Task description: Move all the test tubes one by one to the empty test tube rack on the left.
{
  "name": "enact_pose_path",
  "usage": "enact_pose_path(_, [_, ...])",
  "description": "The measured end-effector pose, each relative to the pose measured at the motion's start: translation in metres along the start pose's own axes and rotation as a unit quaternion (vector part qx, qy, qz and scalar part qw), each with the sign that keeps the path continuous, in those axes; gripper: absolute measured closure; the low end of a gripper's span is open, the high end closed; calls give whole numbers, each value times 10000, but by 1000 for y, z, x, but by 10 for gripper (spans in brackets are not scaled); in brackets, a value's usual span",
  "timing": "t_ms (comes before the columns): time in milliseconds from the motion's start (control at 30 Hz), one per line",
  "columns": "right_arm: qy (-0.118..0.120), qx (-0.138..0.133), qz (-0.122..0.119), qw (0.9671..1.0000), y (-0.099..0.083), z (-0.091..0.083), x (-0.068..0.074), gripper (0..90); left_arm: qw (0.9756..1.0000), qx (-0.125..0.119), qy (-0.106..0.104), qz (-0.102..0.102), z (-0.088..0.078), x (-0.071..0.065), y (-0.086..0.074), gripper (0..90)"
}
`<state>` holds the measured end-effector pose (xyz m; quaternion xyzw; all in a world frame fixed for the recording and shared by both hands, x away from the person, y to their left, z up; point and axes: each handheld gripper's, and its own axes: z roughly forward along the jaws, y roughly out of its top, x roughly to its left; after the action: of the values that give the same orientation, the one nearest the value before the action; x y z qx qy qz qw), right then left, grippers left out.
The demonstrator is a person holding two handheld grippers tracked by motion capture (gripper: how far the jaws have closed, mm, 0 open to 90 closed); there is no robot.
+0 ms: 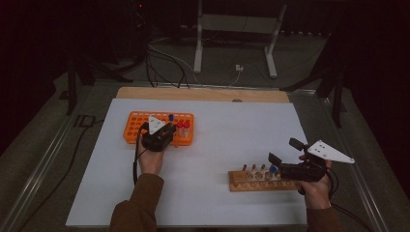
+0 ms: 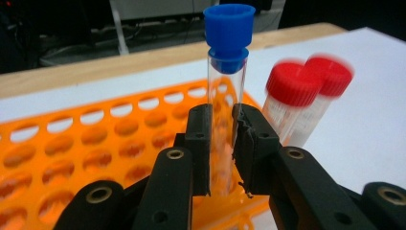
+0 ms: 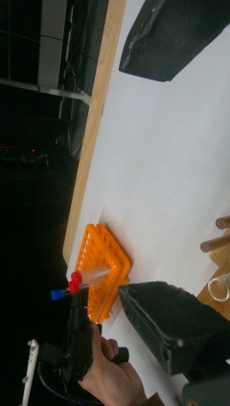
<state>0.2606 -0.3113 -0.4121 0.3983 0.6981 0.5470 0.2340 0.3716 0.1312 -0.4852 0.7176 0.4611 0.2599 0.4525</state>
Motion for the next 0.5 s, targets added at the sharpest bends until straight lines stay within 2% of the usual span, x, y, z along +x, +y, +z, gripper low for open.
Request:
enact_pose_path(200, [31, 17, -21, 10000, -1, 1, 1, 0, 9996, 216, 28, 187, 5, -3, -5, 772])
enact_pose_path(500, [57, 36, -34, 10000, -1, 2, 2, 0, 9987, 393, 45, 306, 7, -5, -7, 774])
